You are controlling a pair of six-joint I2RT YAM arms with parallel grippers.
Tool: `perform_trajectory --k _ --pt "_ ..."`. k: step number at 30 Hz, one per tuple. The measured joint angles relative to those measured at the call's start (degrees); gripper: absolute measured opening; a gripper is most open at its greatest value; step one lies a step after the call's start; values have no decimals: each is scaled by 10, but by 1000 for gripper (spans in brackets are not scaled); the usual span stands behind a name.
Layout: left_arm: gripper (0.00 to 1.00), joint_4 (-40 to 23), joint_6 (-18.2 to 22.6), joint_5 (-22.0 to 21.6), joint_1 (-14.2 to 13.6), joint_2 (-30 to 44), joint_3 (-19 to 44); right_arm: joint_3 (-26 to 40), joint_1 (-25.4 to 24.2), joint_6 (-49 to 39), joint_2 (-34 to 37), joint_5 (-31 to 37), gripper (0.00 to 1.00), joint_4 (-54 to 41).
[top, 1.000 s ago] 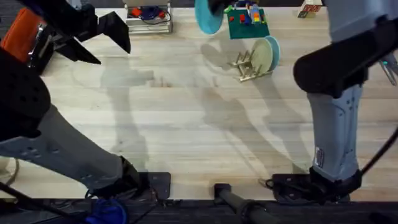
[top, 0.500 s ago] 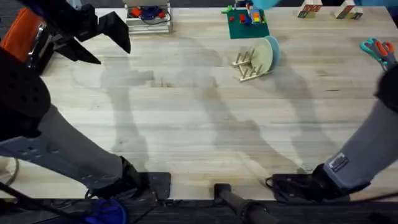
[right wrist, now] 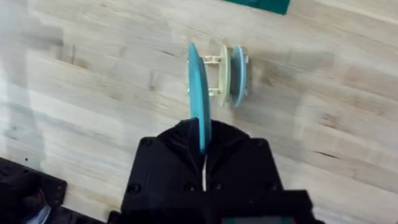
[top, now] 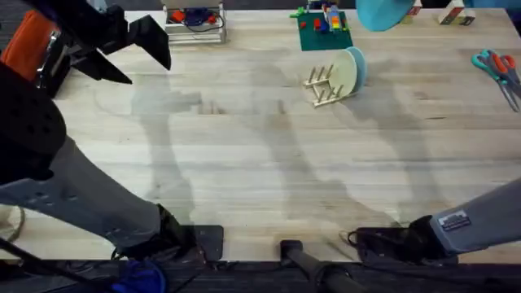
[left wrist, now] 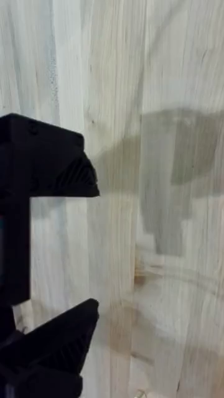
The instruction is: Pick up the plates from the table one by one and place each into a slot on the dish rack.
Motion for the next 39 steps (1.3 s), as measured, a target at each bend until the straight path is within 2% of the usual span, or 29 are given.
perform_trajectory --k 8,20,31,39 --pt "995 0 0 0 0 0 0 -9 12 0 -44 61 32 -4" --pt "994 0 0 0 0 0 0 -12 103 -8 -44 156 32 -4" --pt "995 0 0 0 0 0 0 -12 116 -4 -41 175 32 -19" --pt "995 0 0 -2 0 0 0 -12 124 2 -11 173 32 -19"
